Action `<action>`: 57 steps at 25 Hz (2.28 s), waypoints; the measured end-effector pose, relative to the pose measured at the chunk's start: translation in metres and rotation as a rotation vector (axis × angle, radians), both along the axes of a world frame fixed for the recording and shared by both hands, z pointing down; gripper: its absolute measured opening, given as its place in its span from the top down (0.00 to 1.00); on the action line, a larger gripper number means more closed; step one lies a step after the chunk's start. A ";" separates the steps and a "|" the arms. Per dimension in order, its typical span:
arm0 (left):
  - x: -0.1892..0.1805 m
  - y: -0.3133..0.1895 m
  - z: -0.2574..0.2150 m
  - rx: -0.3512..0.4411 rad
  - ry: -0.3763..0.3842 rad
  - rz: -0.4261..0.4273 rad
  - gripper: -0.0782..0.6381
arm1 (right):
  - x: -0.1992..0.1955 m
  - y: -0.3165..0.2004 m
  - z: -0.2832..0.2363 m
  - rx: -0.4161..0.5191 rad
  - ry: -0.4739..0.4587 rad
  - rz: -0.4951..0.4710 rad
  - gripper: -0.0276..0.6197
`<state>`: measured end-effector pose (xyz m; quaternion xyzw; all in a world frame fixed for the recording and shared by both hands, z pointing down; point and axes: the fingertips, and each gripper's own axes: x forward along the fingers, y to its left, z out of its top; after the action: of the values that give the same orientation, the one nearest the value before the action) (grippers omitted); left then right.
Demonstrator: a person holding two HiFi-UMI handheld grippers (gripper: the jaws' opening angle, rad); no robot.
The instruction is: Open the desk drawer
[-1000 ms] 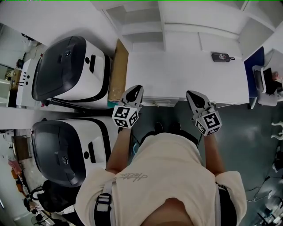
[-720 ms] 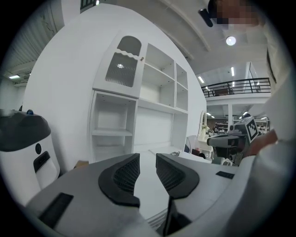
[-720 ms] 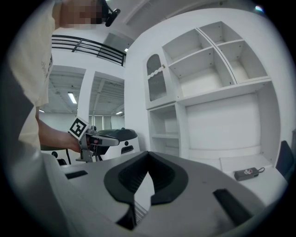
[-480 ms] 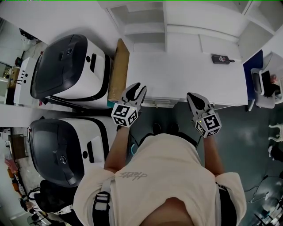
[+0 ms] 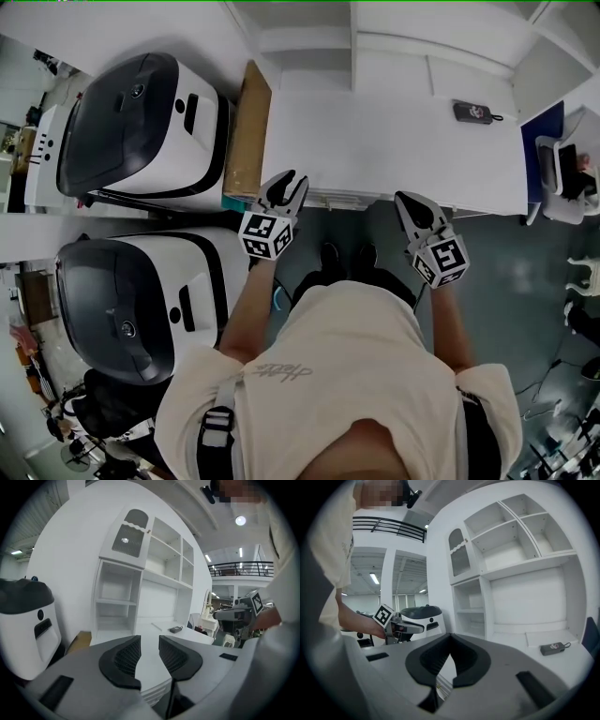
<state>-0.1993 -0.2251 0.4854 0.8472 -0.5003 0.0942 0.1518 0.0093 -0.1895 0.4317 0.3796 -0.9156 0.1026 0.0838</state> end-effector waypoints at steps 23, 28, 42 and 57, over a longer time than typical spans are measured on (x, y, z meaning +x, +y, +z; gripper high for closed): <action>0.013 0.023 0.249 -0.582 -0.048 -0.066 0.72 | 0.021 -0.035 0.088 -0.110 0.065 -0.038 0.95; 0.016 0.027 0.295 -0.679 -0.056 -0.078 0.72 | 0.021 -0.050 0.103 -0.089 0.130 -0.062 0.95; 0.014 0.015 0.388 -0.828 -0.022 -0.122 0.72 | 0.002 -0.073 0.144 -0.136 0.120 -0.086 0.95; 0.024 0.002 0.420 -0.872 -0.042 -0.112 0.72 | 0.001 -0.074 0.172 -0.211 0.103 -0.094 0.95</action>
<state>-0.1749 -0.2227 0.9052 0.6734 -0.4616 0.3056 0.4899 0.0106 -0.2631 0.6037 0.3300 -0.9111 0.1745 0.1749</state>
